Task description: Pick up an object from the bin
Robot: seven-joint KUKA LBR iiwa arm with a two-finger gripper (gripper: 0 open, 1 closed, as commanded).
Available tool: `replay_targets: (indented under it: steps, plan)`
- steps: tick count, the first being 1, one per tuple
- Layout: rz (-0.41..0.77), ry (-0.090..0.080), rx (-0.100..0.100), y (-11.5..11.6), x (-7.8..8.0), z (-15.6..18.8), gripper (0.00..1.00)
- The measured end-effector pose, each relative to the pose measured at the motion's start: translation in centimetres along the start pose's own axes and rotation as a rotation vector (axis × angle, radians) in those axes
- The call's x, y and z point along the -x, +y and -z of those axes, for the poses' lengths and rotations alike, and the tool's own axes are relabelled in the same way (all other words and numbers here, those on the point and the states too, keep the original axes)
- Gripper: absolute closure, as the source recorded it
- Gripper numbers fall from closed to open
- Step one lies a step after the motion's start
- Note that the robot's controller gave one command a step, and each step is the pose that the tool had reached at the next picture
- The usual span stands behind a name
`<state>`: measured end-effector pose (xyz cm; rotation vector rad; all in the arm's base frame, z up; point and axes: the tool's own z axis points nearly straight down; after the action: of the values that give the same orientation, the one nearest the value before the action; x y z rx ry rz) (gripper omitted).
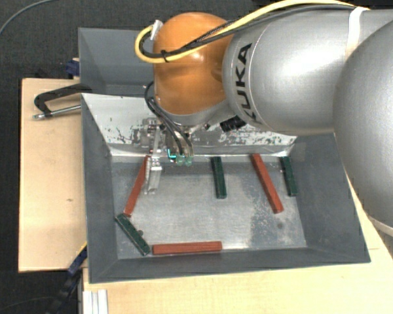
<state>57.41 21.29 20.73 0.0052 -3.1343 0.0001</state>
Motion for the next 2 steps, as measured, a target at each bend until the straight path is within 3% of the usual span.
replay_targets:
  steps: [1, 2]
  plan:
    - [0.266, -0.002, -0.001, 1.4, 2.4, -12.8, 0.00]
    - [0.782, -0.007, -0.003, -1.5, 2.3, -13.6, 0.00]
